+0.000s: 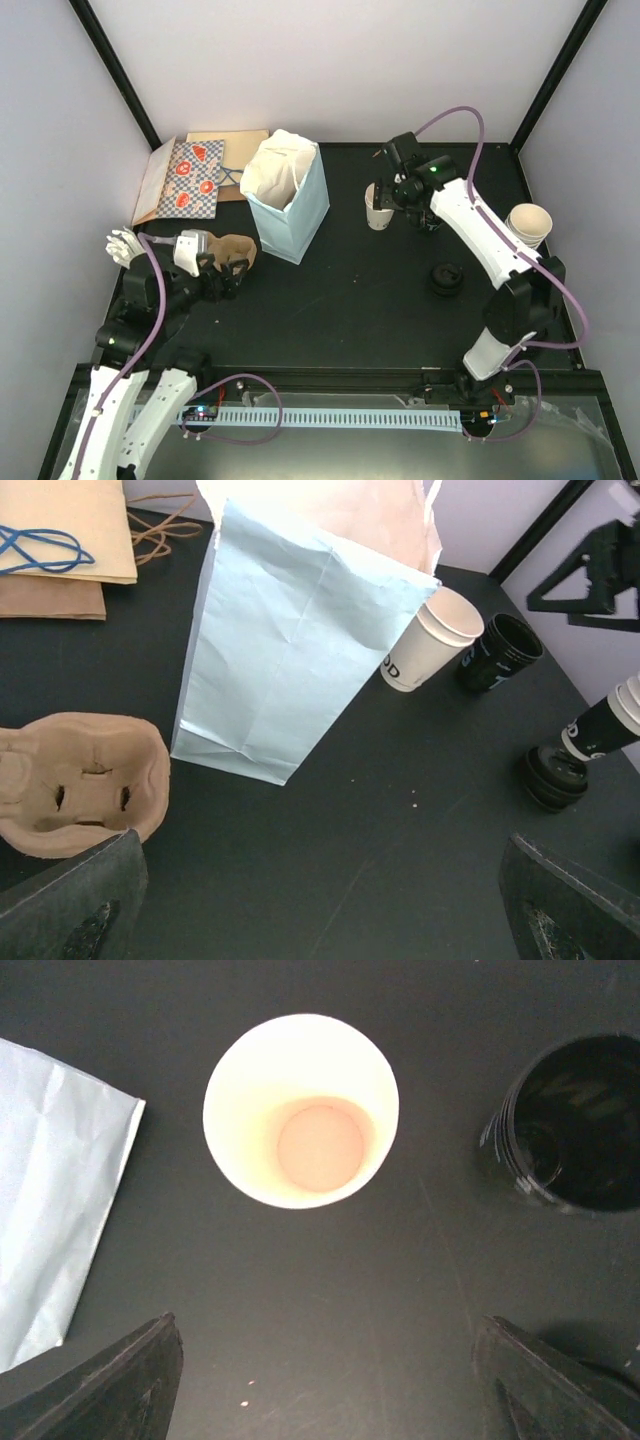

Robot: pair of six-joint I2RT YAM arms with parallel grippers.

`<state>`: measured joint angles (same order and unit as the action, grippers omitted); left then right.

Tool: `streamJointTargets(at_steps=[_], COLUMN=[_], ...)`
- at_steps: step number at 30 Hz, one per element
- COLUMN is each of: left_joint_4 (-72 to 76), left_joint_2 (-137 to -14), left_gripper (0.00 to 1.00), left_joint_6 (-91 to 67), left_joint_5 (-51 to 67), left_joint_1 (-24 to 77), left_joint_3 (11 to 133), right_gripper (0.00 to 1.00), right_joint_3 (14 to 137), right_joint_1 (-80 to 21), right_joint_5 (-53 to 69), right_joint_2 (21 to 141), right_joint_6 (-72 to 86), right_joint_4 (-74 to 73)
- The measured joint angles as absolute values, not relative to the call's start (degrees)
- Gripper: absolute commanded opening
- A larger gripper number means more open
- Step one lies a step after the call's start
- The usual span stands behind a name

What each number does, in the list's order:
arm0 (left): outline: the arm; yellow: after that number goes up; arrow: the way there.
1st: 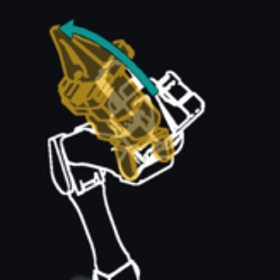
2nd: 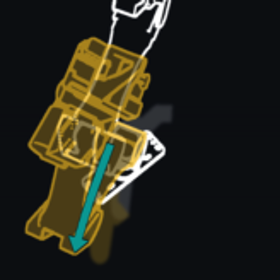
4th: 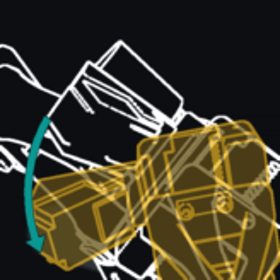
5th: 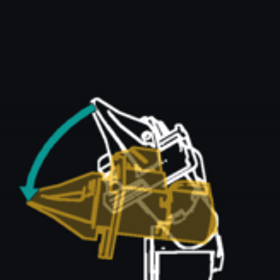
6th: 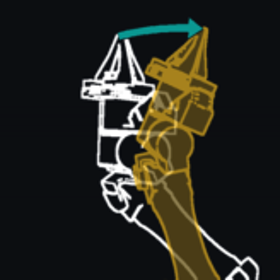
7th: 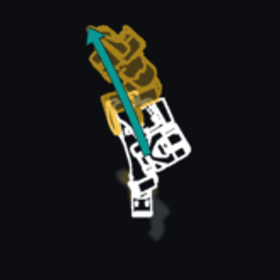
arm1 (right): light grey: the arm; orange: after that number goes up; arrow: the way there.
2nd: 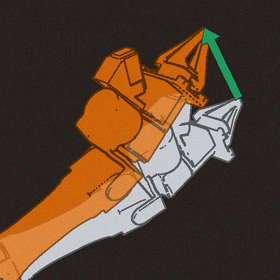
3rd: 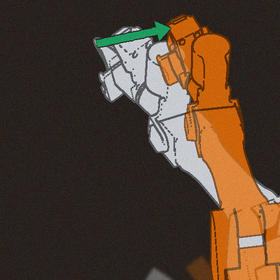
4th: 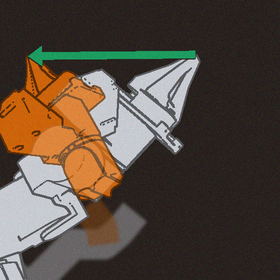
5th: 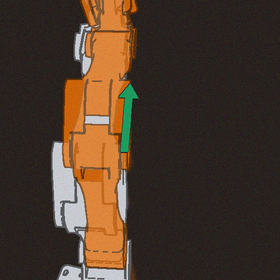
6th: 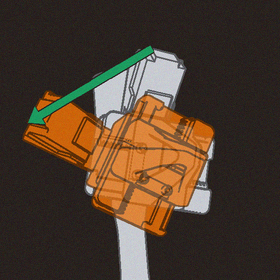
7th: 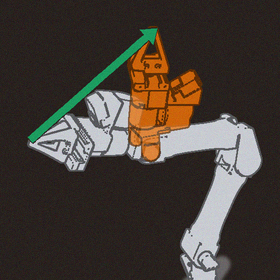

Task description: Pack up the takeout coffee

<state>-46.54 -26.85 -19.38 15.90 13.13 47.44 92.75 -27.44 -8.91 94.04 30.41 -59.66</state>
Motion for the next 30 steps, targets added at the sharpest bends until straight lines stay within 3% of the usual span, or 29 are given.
streamJointTargets(at_steps=[14,30], left_joint_4=[-43.1,-41.9], left_joint_2=[-23.8,-22.7], left_gripper=[0.99,0.99], left_joint_6=[-19.5,-20.4], left_joint_5=[22.3,24.2], left_joint_1=[13.1,13.1], left_joint_3=[46.1,44.0], right_gripper=[0.69,0.66], right_joint_3=[99.4,100.6], right_joint_1=[-23.8,-21.2], right_joint_5=[-10.6,-9.6], right_joint_2=[103.1,109.5], right_joint_6=[30.8,28.2], right_joint_4=[-61.3,-59.0])
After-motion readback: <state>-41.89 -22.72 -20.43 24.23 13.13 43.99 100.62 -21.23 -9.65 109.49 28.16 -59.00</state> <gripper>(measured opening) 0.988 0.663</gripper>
